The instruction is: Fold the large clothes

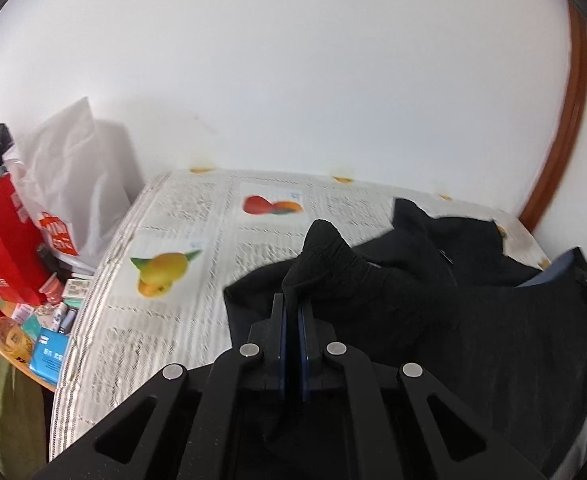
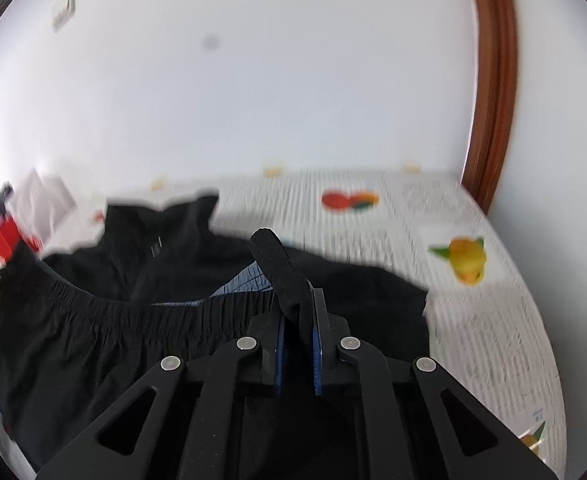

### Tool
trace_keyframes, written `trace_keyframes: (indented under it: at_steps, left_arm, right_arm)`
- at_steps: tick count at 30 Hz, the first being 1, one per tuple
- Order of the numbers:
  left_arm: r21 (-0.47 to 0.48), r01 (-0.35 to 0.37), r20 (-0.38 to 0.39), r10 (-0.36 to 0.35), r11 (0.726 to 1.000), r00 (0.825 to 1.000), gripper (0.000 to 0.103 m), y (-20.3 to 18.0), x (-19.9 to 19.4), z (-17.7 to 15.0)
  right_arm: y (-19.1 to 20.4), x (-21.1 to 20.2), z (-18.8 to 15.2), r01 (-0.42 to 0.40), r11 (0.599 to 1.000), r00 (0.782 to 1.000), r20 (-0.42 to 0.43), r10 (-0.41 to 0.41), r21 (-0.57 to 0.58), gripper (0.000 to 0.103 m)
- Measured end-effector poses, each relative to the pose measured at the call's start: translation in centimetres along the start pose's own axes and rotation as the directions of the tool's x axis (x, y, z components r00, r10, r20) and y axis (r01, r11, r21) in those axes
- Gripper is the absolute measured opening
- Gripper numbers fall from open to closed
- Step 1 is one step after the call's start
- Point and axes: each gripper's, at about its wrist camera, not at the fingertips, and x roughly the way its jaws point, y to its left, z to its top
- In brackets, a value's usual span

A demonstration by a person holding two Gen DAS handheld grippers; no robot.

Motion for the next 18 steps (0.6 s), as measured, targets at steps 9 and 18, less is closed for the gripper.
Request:
trace_keyframes:
  at_steps: [9,18]
  left_arm:
    - [0.051,-0.089,-0.066,0.092,0.995,0.994,0.005,-1.1,5.0,-1.1]
    - [0.050,-0.073,-0.123,0.079,0.996,0.989,0.013,-1.0,6.5,-1.5]
  right_arm:
    - [-0.3,5.6,-0.7,0.129,0.991,0.989,-0.074,-0.125,0.041,0.010]
    - [-0.6,7.9,-1.5,0.202,0.979,0.968,-0.153,-0.196,0.021,0.028]
